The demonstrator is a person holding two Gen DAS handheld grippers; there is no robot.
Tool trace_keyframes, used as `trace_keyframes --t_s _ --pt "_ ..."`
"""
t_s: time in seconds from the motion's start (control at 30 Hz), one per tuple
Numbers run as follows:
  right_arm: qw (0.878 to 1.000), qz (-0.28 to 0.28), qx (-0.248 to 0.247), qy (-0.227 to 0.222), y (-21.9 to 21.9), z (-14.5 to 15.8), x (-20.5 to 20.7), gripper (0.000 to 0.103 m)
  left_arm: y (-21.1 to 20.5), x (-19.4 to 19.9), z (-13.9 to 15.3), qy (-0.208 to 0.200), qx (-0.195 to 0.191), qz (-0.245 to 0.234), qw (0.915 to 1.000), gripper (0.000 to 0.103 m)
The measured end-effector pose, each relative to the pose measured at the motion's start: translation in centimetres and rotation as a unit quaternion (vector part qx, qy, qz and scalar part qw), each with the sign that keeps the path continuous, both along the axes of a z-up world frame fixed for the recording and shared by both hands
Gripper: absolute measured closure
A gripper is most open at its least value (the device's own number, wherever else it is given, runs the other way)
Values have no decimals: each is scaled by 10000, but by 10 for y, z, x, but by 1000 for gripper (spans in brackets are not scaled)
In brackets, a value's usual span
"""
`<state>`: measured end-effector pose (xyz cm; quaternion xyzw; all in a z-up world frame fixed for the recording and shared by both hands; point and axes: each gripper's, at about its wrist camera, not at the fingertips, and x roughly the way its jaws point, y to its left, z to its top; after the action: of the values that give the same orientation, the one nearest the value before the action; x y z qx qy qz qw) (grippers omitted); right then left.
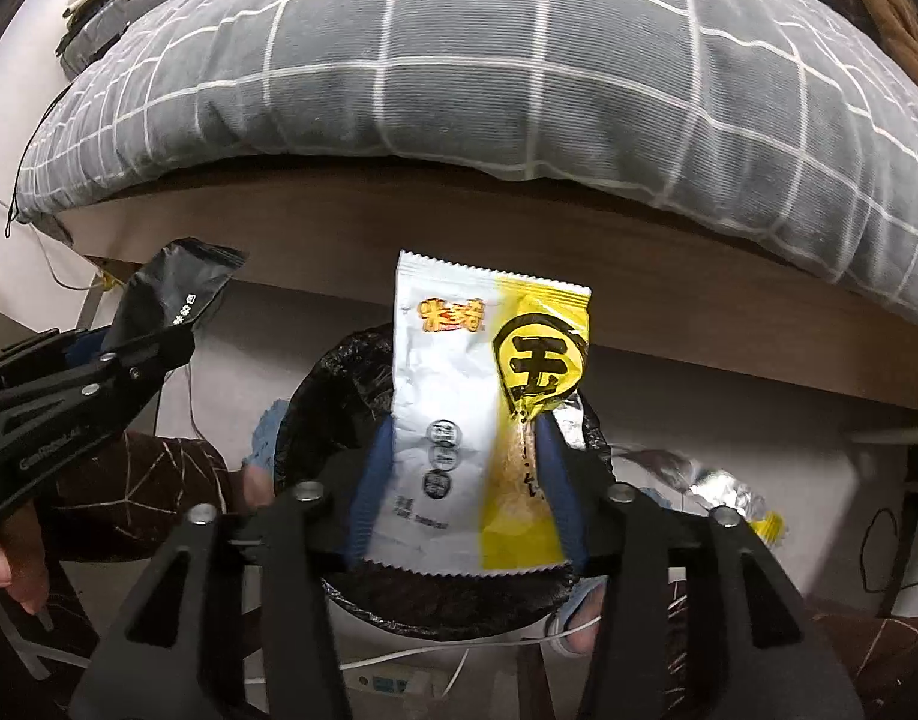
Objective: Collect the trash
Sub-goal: 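Lift the black packet and snack wrapper and carry both down over the bin, then open the left tool to drop the black packet while the right tool releases the wrapper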
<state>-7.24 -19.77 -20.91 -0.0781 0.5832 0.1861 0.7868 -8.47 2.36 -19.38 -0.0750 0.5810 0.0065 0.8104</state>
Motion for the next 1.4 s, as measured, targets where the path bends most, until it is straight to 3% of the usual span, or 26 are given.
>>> trace_keyframes --t_s 0.2,0.47,0.8,1.03,1.4 --pt "9997 -127 -44 -195 -10 6 -2 28 -6 -1 -2 8 1 -98 10000 71" --pt "9986 -389 -84 -360 -43 18 -2 14 -31 4 1 12 -7 -291 9996 71" --pt "9938 -898 -114 -649 -95 31 2 8 -72 12 0 19 -70 -541 9985 71" --pt "9911 -1070 -160 -775 -108 33 5 8 -85 14 -2 -34 -125 -617 9980 69" --pt "9904 -1057 -122 -877 -103 41 3 8 -76 5 -9 -229 123 -489 9985 32"
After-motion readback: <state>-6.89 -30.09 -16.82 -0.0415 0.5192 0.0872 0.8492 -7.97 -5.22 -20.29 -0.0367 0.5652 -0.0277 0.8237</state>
